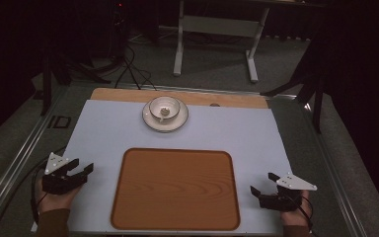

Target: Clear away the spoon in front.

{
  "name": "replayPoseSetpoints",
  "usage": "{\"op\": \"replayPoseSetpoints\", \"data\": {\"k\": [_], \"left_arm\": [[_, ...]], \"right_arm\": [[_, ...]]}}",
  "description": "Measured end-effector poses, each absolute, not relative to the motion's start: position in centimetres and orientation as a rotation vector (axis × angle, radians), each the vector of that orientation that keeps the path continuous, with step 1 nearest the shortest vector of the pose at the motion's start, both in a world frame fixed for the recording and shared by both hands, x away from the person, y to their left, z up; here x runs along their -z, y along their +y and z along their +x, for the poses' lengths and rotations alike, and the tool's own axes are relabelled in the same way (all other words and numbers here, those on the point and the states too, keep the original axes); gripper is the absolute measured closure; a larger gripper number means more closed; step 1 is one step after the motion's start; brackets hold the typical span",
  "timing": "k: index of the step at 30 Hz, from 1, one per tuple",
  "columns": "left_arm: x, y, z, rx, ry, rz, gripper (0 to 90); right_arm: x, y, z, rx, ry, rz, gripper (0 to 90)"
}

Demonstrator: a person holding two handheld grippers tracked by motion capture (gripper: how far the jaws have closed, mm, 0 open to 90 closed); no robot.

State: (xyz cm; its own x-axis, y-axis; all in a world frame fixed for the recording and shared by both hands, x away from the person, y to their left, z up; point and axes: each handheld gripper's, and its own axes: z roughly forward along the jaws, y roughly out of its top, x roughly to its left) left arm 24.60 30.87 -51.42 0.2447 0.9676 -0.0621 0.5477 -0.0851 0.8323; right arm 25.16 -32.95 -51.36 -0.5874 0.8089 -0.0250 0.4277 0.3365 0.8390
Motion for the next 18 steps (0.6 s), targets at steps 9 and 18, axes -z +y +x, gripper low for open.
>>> {"op": "replayPoseSetpoints", "data": {"k": [9, 18], "left_arm": [[51.7, 30.6, 25.2, -0.69, 1.412, 1.748, 40.9], [50.6, 29.1, 26.3, -0.688, 1.343, 1.776, 40.2]], "right_arm": [[51.3, -32.7, 25.1, -1.166, 2.166, 1.076, 13.6], [51.2, -32.8, 25.1, -1.173, 2.153, 1.074, 13.7]]}}
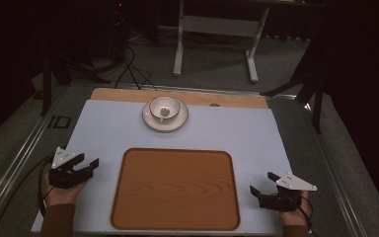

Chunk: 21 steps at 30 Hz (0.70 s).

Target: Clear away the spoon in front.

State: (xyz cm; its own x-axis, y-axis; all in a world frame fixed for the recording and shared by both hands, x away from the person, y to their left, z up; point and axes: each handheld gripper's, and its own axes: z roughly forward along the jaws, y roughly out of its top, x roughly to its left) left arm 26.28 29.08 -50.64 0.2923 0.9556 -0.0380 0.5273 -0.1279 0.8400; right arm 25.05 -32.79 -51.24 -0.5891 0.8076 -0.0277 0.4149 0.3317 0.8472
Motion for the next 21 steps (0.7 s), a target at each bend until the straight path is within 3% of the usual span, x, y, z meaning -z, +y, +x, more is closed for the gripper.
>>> {"op": "replayPoseSetpoints", "data": {"k": [21], "left_arm": [[46.0, 26.5, 29.8, -0.718, 1.189, 1.803, 40.0]], "right_arm": [[51.2, -32.9, 25.0, -1.183, 2.147, 1.075, 13.8]]}}
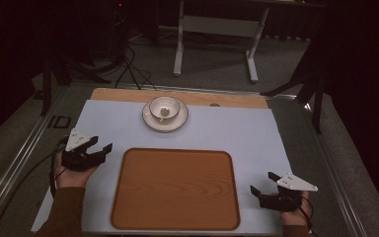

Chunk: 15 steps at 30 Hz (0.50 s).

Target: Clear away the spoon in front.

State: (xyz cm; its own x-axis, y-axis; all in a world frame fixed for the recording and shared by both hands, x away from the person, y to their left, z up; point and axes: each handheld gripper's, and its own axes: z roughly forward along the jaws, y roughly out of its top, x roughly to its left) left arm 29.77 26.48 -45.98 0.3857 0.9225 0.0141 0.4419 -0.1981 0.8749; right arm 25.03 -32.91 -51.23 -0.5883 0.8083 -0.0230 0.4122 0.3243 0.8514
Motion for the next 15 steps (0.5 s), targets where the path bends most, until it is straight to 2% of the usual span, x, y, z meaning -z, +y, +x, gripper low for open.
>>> {"op": "replayPoseSetpoints", "data": {"k": [11, 15], "left_arm": [[43.6, 24.8, 31.7, -0.733, 1.124, 1.8, 39.9], [43.5, 24.0, 32.4, -0.694, 1.105, 1.793, 39.8]], "right_arm": [[51.2, -33.1, 25.0, -1.188, 2.144, 1.076, 13.8], [51.2, -33.1, 25.0, -1.185, 2.147, 1.076, 13.7]]}}
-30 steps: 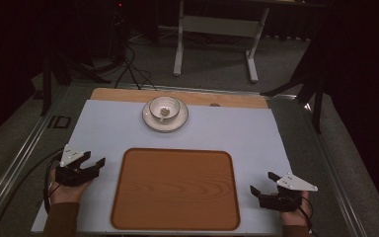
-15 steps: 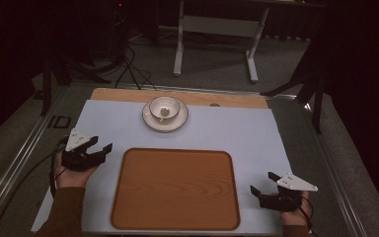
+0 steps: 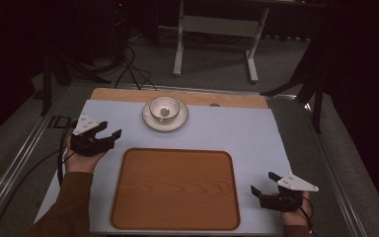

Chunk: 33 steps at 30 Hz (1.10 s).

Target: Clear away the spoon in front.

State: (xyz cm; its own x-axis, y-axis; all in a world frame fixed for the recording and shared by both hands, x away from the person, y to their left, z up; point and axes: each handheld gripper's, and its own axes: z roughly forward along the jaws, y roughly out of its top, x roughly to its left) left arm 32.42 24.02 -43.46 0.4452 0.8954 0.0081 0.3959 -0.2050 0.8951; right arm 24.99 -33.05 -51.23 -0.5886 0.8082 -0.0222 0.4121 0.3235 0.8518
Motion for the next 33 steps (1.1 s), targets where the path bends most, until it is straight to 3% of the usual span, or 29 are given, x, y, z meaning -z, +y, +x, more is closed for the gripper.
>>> {"op": "replayPoseSetpoints", "data": {"k": [33], "left_arm": [[43.9, 17.1, 36.8, -0.614, 0.988, 1.902, 41.9]], "right_arm": [[51.2, -33.2, 25.0, -1.191, 2.148, 1.066, 13.7]]}}
